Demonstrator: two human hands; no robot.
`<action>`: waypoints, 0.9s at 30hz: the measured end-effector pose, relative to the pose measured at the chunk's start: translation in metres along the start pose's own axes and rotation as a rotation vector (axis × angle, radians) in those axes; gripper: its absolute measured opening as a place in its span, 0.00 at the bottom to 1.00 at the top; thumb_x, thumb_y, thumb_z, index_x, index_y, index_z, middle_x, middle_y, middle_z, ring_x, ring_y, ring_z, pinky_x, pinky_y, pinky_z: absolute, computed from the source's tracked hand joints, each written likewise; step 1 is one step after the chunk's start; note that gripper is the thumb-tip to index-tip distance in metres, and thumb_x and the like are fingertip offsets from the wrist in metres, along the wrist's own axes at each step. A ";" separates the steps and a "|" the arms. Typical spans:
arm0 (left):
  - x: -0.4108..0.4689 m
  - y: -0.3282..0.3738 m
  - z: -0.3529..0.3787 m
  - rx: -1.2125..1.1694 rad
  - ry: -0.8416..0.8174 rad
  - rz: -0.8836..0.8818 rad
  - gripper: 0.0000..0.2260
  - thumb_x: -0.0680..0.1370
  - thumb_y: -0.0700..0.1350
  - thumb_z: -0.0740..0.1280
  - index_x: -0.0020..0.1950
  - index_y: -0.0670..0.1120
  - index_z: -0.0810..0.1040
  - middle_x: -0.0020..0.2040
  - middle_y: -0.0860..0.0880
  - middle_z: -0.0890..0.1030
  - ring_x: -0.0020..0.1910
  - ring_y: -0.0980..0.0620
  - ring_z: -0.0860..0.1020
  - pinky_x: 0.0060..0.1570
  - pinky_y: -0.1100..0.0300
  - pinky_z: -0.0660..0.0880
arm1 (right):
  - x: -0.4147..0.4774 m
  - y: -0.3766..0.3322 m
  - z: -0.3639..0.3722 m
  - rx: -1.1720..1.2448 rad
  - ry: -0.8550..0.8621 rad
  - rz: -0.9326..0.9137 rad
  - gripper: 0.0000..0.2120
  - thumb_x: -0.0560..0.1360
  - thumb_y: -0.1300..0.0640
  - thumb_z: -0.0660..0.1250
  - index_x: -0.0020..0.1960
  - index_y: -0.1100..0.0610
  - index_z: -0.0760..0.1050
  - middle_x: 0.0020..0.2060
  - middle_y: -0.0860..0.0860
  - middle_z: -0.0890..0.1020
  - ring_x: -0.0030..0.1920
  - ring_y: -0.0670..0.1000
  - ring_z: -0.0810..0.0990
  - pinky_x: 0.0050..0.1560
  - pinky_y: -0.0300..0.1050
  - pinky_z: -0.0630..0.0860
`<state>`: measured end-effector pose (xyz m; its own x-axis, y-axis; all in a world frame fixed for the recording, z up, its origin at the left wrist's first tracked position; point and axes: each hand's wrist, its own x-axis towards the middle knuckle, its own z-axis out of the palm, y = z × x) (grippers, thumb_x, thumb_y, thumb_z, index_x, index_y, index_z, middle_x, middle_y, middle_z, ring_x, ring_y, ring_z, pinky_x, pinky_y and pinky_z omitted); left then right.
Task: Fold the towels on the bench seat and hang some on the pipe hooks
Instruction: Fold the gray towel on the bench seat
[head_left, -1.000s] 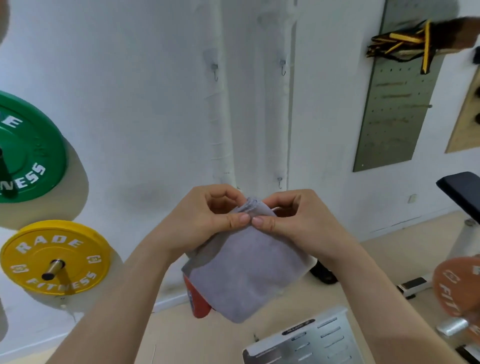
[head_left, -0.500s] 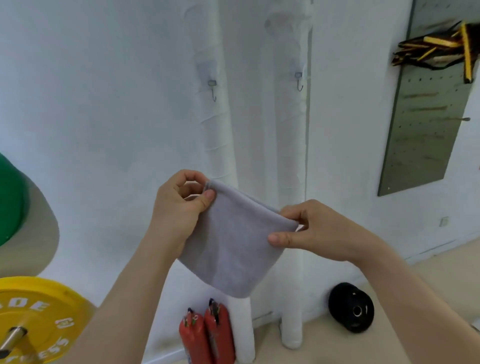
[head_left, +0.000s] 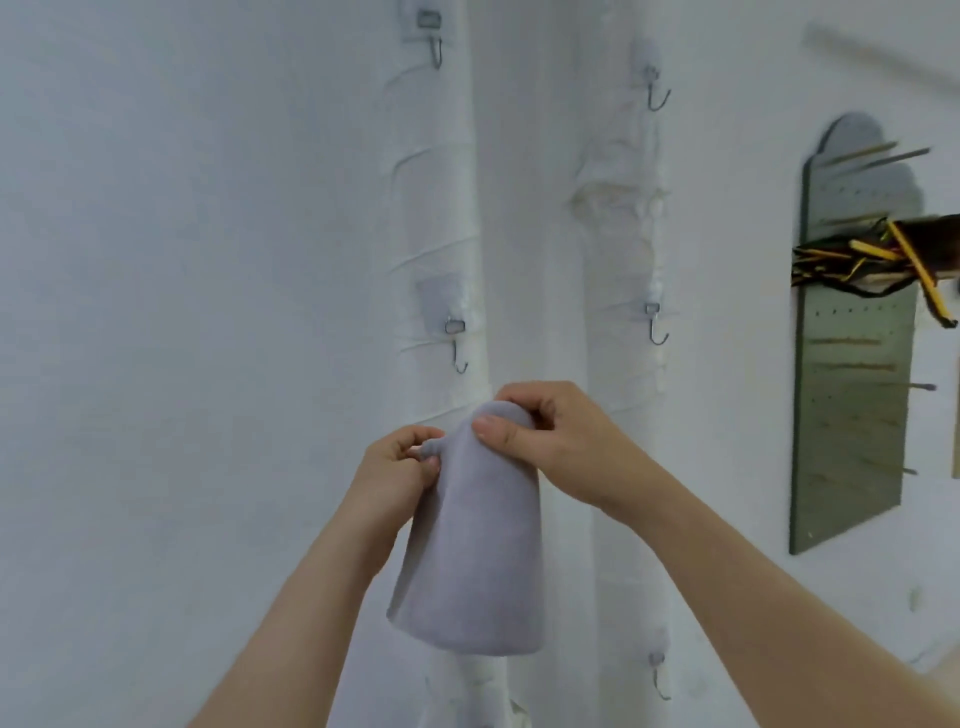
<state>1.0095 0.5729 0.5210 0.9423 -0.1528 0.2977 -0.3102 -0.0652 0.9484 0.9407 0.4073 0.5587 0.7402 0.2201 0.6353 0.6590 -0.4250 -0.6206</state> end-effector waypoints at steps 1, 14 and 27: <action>0.009 0.003 -0.001 0.036 -0.059 -0.021 0.09 0.77 0.33 0.61 0.48 0.43 0.80 0.42 0.40 0.82 0.38 0.49 0.79 0.38 0.61 0.74 | 0.013 0.003 -0.001 0.022 -0.012 0.033 0.14 0.77 0.54 0.68 0.35 0.58 0.75 0.29 0.44 0.72 0.32 0.42 0.69 0.36 0.34 0.66; 0.068 0.047 -0.013 -0.025 -0.238 0.344 0.12 0.76 0.52 0.65 0.49 0.47 0.85 0.47 0.47 0.85 0.50 0.50 0.83 0.51 0.58 0.78 | 0.109 0.026 -0.030 -0.004 -0.189 0.100 0.09 0.74 0.53 0.71 0.46 0.60 0.82 0.38 0.50 0.81 0.41 0.44 0.78 0.45 0.39 0.74; 0.122 0.006 -0.018 0.620 0.389 0.674 0.08 0.74 0.56 0.68 0.43 0.53 0.73 0.32 0.51 0.79 0.34 0.47 0.77 0.37 0.52 0.75 | 0.142 0.107 -0.005 0.177 0.281 0.168 0.08 0.68 0.62 0.77 0.36 0.57 0.77 0.31 0.51 0.77 0.34 0.48 0.73 0.36 0.40 0.70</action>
<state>1.1249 0.5720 0.5646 0.4861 -0.0206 0.8736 -0.7020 -0.6046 0.3764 1.1158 0.3890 0.5854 0.7912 -0.0996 0.6035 0.5621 -0.2705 -0.7816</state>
